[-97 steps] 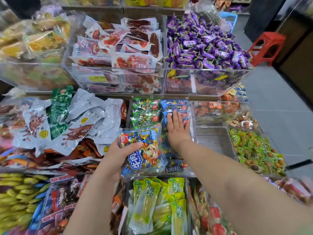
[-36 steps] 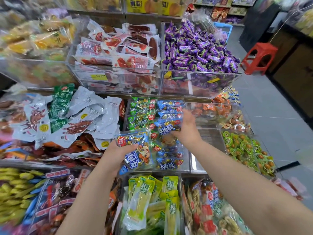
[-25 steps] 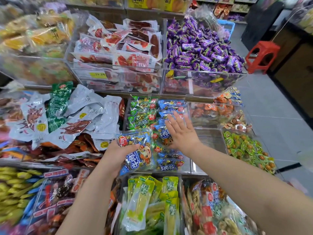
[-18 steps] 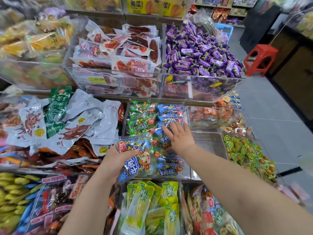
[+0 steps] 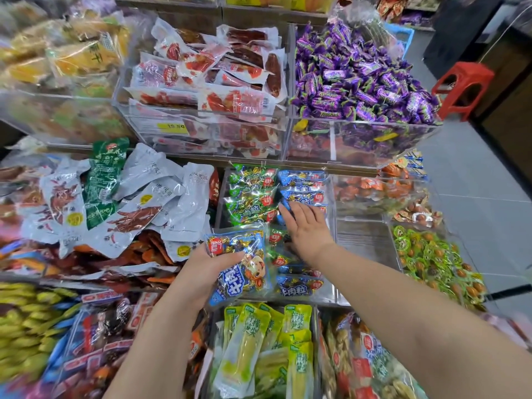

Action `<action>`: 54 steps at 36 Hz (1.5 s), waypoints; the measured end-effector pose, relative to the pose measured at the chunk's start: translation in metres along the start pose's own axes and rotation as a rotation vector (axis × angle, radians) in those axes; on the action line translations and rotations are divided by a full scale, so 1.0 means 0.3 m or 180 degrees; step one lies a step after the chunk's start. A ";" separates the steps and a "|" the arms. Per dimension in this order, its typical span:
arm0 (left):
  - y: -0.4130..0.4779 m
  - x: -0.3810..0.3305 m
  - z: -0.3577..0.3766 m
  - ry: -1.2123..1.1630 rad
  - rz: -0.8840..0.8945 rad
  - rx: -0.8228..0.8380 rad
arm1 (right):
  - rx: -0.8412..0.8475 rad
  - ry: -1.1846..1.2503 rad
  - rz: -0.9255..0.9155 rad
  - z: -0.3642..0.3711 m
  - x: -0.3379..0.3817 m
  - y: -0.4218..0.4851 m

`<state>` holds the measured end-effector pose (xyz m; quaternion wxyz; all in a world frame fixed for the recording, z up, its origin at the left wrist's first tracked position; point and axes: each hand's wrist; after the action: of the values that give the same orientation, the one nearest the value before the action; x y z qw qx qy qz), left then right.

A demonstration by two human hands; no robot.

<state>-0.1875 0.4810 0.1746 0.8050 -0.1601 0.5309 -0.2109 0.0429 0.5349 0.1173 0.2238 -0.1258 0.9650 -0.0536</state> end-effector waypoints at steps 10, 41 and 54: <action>-0.012 -0.011 0.001 0.0097 0.0040 0.0110 | 0.0136 0.0232 0.0106 -0.015 -0.004 0.010; 0.198 0.076 0.229 0.5780 0.1068 0.0275 | -0.0745 0.5140 0.2496 -0.105 -0.201 -0.291; 0.182 0.032 0.181 0.5870 0.0551 0.0013 | -0.0682 0.4669 0.1990 -0.134 -0.191 -0.283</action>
<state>-0.1246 0.5249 0.1616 0.0774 0.1127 0.9712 -0.1950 0.0935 0.4703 0.1908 -0.4757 0.1967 0.8566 0.0354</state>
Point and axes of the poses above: each hand's wrist, its own y-axis towards the middle knuckle, its own z-axis out of the palm, x = y × z, and after that the axes turned 10 degrees about -y, right-handed
